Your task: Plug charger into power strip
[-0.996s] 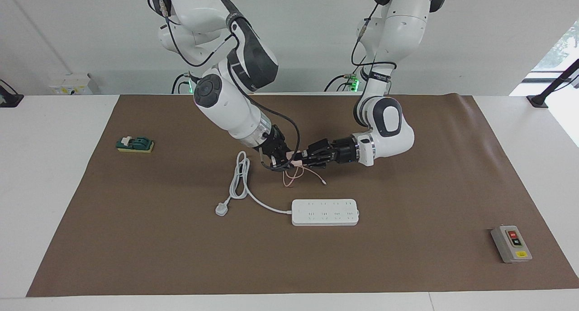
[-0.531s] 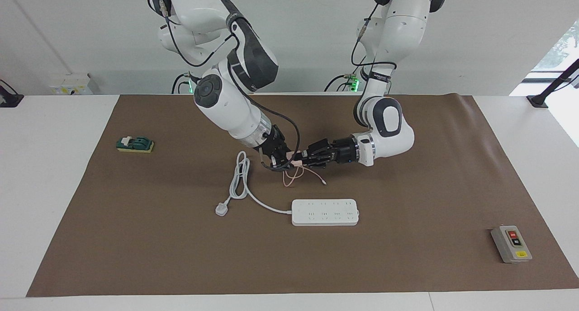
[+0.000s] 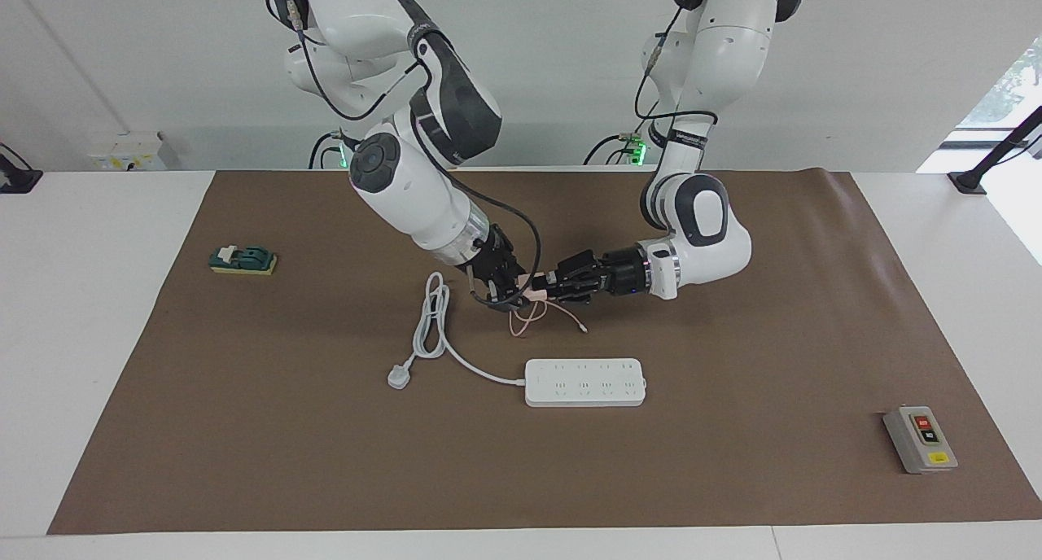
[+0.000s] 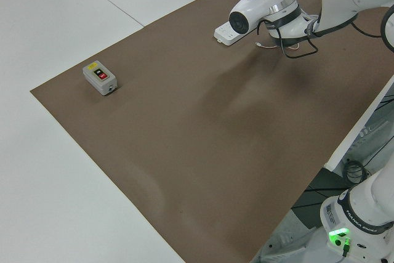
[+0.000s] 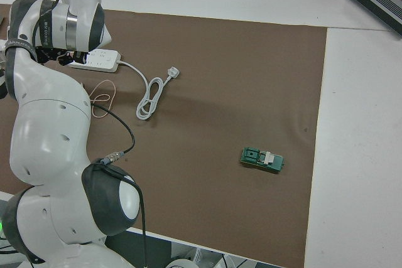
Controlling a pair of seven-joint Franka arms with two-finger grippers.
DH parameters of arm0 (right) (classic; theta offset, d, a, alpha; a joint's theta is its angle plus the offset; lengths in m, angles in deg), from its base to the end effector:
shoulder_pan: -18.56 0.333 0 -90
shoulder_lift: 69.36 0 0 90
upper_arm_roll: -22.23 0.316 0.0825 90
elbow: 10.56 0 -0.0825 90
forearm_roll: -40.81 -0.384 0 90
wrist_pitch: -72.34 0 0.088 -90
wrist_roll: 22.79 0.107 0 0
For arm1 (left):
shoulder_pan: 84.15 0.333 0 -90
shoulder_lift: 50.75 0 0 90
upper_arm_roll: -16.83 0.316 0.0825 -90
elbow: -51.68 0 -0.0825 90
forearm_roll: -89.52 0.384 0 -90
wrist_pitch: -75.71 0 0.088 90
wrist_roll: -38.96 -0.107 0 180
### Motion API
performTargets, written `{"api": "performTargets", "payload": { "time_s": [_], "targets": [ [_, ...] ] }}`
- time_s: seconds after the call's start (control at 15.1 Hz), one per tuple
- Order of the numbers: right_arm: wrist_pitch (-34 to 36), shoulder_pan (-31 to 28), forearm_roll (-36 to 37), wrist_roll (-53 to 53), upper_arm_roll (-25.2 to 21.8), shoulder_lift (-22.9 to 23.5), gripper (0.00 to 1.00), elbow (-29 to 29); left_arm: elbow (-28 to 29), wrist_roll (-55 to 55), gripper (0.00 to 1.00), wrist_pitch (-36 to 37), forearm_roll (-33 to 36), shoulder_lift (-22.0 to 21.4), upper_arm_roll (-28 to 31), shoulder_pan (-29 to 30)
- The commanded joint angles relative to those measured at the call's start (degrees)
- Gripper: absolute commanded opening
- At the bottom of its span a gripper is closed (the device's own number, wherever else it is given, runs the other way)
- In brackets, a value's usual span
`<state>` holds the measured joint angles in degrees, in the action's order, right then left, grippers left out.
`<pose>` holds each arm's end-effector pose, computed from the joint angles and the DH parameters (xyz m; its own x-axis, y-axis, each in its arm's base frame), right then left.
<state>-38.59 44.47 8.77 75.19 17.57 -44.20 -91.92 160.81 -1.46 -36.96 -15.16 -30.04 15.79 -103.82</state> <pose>0.6348 0.2965 0.4635 0.0420 -0.8768 -0.4791 -0.9972 -0.0665 0.0343 0.5779 -0.2846 0.3514 0.9942 0.1042 -0.0284 0.0346 -0.0584 0.9977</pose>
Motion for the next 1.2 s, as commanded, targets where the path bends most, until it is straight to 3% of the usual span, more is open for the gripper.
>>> {"api": "performTargets", "payload": {
  "time_s": [0.0, 0.13, 0.33, 0.86, 1.13],
  "targets": [
    [-0.86, -0.25, 0.22, -0.94, -0.09, -2.56, 1.00, -3.27, -2.16, 3.59, 0.00, -2.19, 3.07, -0.23, -0.10, 0.95],
    [-0.60, -0.16, 0.30, -1.38, -0.18, -2.92, 1.00, -3.36, -3.04, 4.03, 0.00, -3.68, 3.60, -0.32, -0.02, 1.21],
    [-0.43, -0.69, 0.92, -1.56, -0.35, -4.85, 1.00, -5.29, -4.45, 7.10, 0.00, -9.56, 11.22, -1.37, 0.51, 1.39],
    [0.46, -1.75, 4.08, -1.47, -0.35, -7.93, 1.00, -5.65, -5.86, 23.09, 0.00, -9.59, 52.34, -6.73, 10.35, 1.56],
    [0.98, -2.80, 4.17, -2.61, -0.35, -9.34, 1.00, -6.18, -9.27, 29.51, 0.00, -3.54, 69.83, -8.84, 13.87, 1.65]
  ]
}}
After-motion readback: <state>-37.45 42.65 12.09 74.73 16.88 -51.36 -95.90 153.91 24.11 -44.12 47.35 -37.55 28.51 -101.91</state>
